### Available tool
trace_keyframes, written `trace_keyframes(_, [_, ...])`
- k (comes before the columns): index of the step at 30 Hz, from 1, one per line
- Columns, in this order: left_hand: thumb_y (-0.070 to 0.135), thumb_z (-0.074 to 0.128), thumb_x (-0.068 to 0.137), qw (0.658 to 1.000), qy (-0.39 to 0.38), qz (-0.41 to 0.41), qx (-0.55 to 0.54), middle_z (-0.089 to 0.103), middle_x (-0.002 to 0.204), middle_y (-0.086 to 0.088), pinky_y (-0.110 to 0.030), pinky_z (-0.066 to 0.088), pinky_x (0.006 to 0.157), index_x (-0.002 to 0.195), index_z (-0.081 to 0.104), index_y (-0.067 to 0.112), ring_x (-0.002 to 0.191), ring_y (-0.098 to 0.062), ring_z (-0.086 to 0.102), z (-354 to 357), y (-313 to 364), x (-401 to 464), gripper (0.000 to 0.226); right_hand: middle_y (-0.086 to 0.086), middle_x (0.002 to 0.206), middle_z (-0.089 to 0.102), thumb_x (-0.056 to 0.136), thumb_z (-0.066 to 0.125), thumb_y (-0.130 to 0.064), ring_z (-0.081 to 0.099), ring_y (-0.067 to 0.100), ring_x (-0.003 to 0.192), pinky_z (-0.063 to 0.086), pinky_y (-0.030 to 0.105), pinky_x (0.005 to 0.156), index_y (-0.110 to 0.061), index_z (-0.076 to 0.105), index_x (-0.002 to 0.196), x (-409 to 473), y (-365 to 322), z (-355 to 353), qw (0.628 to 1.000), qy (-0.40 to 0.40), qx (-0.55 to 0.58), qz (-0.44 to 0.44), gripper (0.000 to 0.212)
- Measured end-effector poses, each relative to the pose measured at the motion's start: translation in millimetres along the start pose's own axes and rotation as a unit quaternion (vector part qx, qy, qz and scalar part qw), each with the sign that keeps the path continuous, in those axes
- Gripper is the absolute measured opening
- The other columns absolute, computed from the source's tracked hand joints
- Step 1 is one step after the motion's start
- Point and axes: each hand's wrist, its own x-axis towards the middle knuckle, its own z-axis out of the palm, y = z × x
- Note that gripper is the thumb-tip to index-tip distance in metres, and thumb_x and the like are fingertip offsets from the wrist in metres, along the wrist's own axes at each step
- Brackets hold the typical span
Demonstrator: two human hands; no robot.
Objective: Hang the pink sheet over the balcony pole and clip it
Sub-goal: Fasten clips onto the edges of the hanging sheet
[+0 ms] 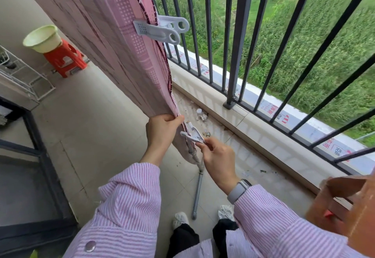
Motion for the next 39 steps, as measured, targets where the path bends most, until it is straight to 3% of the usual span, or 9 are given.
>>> trace_keyframes(3, [0.025, 0.064, 0.079, 1.0, -0.008, 0.009, 0.018, 0.044, 0.035, 0.005, -0.025, 0.032, 0.053, 0.051, 0.057, 0.008, 0.046, -0.011, 0.036, 1.2, 1.6, 0.3, 0.034, 0.008, 0.048, 0.061, 0.072, 0.063, -0.027, 0.056, 0.027, 0.042, 0.041, 0.027, 0.039, -0.01, 0.064, 0.069, 8.1, -5.8, 4.2, 1.0, 0.008, -0.022, 0.005, 0.017])
trace_keyframes(6, [0.026, 0.064, 0.079, 0.999, -0.008, 0.041, 0.024, 0.048, 0.042, 0.004, -0.024, 0.033, 0.052, 0.054, 0.06, 0.008, 0.048, -0.012, 0.039, 0.5, -2.0, -0.7, 0.031, 0.008, 0.053, 0.064, 0.072, 0.064, -0.028, 0.059, 0.028, 0.047, 0.041, 0.026, 0.043, -0.01, 0.064, 0.07, 21.3, -17.0, 13.1, 0.998, 0.001, -0.055, -0.011, 0.018])
trace_keyframes(10, [0.026, 0.064, 0.08, 0.997, -0.034, 0.069, 0.02, 0.051, 0.047, 0.009, -0.009, 0.031, 0.045, 0.056, 0.059, 0.014, 0.051, -0.008, 0.044, -6.4, -9.8, 1.7, 0.028, 0.007, 0.089, 0.071, 0.084, 0.06, -0.031, 0.064, 0.029, 0.081, 0.05, 0.037, 0.068, -0.009, 0.062, 0.098, 30.0, -22.1, 16.3, 0.996, -0.062, -0.061, 0.035, 0.026])
trace_keyframes(14, [0.026, 0.06, 0.084, 0.991, -0.073, 0.11, 0.001, 0.06, 0.064, 0.007, -0.004, 0.033, 0.049, 0.07, 0.064, 0.015, 0.062, -0.007, 0.052, -11.7, -21.9, 2.1, 0.018, 0.002, 0.115, 0.062, 0.087, 0.053, -0.038, 0.058, 0.021, 0.102, 0.048, 0.037, 0.084, -0.019, 0.049, 0.122, 15.3, -19.6, 15.7, 0.988, -0.102, -0.067, 0.094, 0.04])
trace_keyframes(18, [0.018, 0.057, 0.085, 0.982, -0.107, 0.153, -0.018, 0.064, 0.088, -0.004, -0.025, 0.044, 0.072, 0.102, 0.065, 0.015, 0.08, -0.016, 0.056, -2.5, -51.1, -7.3, 0.018, 0.004, 0.134, 0.05, 0.09, 0.052, -0.033, 0.046, 0.022, 0.12, 0.04, 0.037, 0.097, -0.02, 0.035, 0.137, -20.9, -7.8, 9.7, 0.984, -0.08, -0.067, 0.147, 0.052])
trace_keyframes(23, [0.012, 0.053, 0.086, 0.966, -0.188, 0.177, 0.014, 0.057, 0.104, -0.006, -0.031, 0.046, 0.079, 0.118, 0.05, 0.014, 0.088, -0.019, 0.056, 25.5, -91.0, -51.9, 0.032, 0.004, 0.141, 0.041, 0.091, 0.048, -0.022, 0.035, 0.022, 0.131, 0.027, 0.032, 0.106, -0.014, 0.036, 0.136, -98.5, 12.4, -12.0, 0.964, -0.058, -0.079, 0.246, 0.047])
trace_keyframes(28, [0.021, 0.052, 0.088, 0.851, -0.394, 0.316, 0.146, 0.05, 0.123, -0.005, -0.033, 0.039, 0.096, 0.127, 0.045, 0.014, 0.113, -0.02, 0.047, 69.5, -113.8, -131.0, 0.04, 0.008, 0.137, 0.045, 0.091, 0.045, -0.015, 0.037, 0.024, 0.128, 0.025, 0.03, 0.107, -0.008, 0.039, 0.133, -194.6, 34.6, -58.2, 0.934, -0.005, -0.132, 0.333, 0.043])
trace_keyframes(33, [0.028, 0.047, 0.09, 0.72, -0.484, 0.436, 0.238, 0.042, 0.135, -0.002, -0.033, 0.032, 0.099, 0.133, 0.038, 0.017, 0.122, -0.021, 0.038, 118.8, -118.7, -216.6, 0.045, 0.01, 0.132, 0.05, 0.09, 0.042, -0.007, 0.039, 0.024, 0.126, 0.025, 0.031, 0.108, -0.004, 0.047, 0.127, -297.3, 44.5, -111.6, 0.885, 0.078, -0.188, 0.419, 0.037])
trace_keyframes(39, [0.03, 0.046, 0.089, 0.513, -0.579, 0.558, 0.299, 0.022, 0.15, -0.011, -0.045, 0.026, 0.109, 0.139, 0.027, 0.018, 0.137, -0.029, 0.018, 157.2, -137.5, -331.2, 0.055, 0.008, 0.14, 0.041, 0.083, 0.046, -0.009, 0.028, 0.025, 0.134, 0.016, 0.04, 0.112, -0.013, 0.044, 0.132, -416.9, 33.2, -171.8, 0.784, 0.104, -0.268, 0.55, 0.048])
